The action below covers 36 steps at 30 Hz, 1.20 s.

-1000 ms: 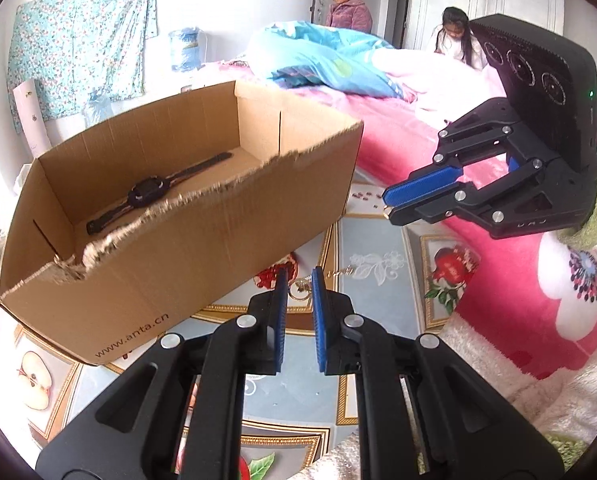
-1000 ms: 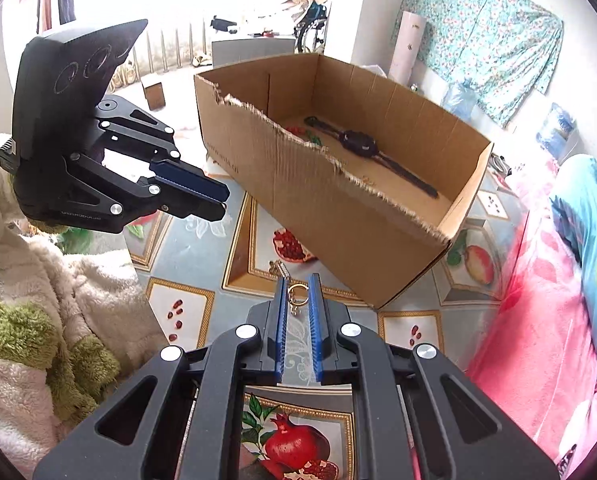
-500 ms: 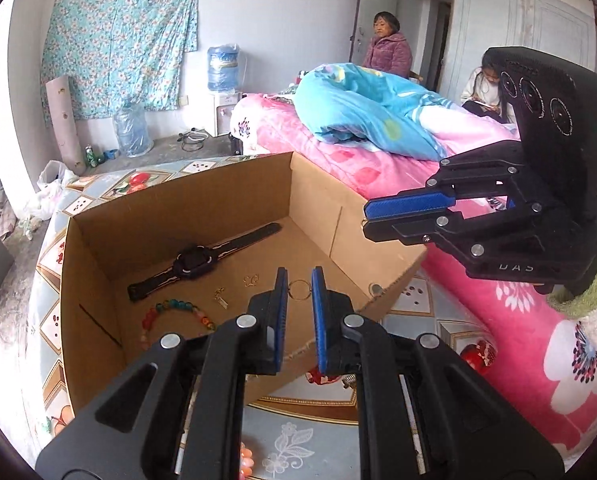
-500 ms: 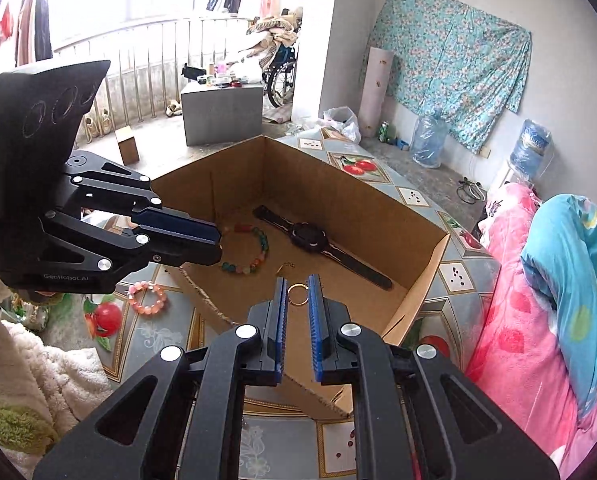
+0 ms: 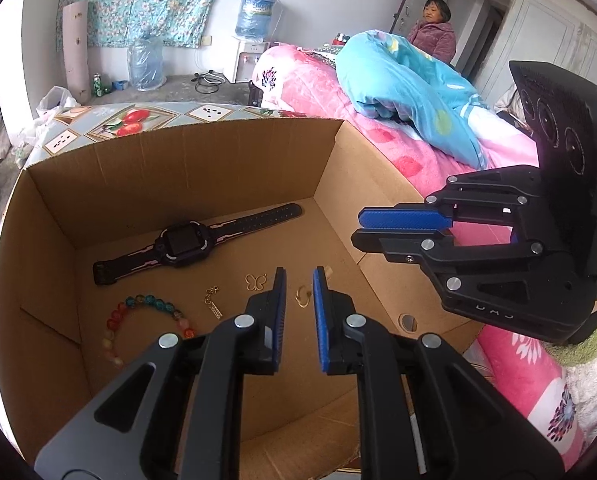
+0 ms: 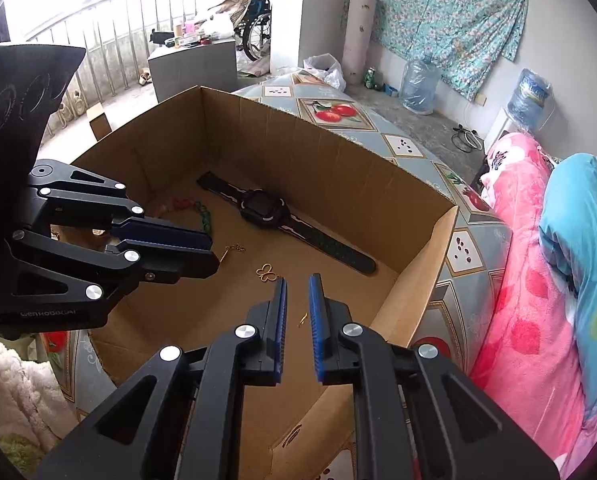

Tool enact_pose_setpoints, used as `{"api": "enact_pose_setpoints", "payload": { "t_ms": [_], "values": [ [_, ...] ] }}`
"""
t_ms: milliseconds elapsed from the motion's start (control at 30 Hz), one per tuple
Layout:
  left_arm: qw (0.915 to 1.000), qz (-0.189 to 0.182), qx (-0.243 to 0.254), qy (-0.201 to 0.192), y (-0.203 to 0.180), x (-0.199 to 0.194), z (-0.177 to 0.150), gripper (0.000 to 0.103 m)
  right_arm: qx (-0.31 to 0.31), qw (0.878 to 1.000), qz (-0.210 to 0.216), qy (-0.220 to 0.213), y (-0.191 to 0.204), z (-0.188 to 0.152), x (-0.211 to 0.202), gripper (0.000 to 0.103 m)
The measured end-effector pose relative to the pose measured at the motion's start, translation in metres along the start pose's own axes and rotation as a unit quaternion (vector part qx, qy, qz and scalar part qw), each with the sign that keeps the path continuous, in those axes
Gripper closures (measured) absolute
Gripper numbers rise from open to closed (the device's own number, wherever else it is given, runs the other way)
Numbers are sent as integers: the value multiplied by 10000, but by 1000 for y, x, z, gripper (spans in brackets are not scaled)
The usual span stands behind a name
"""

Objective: Organize jewelry
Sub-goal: 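Move both tools out of the box back toward the table jewelry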

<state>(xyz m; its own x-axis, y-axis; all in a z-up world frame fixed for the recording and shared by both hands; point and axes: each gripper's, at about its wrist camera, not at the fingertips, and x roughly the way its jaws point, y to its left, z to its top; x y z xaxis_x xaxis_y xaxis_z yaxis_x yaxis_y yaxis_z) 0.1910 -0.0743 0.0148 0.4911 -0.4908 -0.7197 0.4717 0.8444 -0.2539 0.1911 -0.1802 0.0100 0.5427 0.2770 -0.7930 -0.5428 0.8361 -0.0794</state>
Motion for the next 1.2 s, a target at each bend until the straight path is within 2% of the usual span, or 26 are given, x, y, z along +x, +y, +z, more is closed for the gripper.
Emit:
{"api": "enact_pose_setpoints", "payload": {
  "t_ms": [67, 433, 600, 767, 967, 1200],
  "values": [
    [10000, -27, -36, -23, 3, -1, 1, 84, 8, 10000, 1, -48, 0, 1, -2, 83],
    [9995, -44, -150, -288, 9, -22, 2, 82, 386, 9981, -88, -482, -10, 2, -25, 81],
    [9986, -53, -104, -520, 8, -44, -4, 82, 664, 9939, -107, -870, -8, -9, -57, 73],
    [9968, -24, 41, -793, 5, -72, -18, 73, 979, 9866, -167, -1292, 3, -34, -93, 59],
    [9950, -45, 287, -958, -3, -101, -49, 63, 1543, 9722, -63, -1762, 21, -79, -134, 55],
    [9942, -185, 499, -934, -13, -116, -88, 50, 2156, 9627, 14, -1638, 48, -135, -132, 55]
  ]
}}
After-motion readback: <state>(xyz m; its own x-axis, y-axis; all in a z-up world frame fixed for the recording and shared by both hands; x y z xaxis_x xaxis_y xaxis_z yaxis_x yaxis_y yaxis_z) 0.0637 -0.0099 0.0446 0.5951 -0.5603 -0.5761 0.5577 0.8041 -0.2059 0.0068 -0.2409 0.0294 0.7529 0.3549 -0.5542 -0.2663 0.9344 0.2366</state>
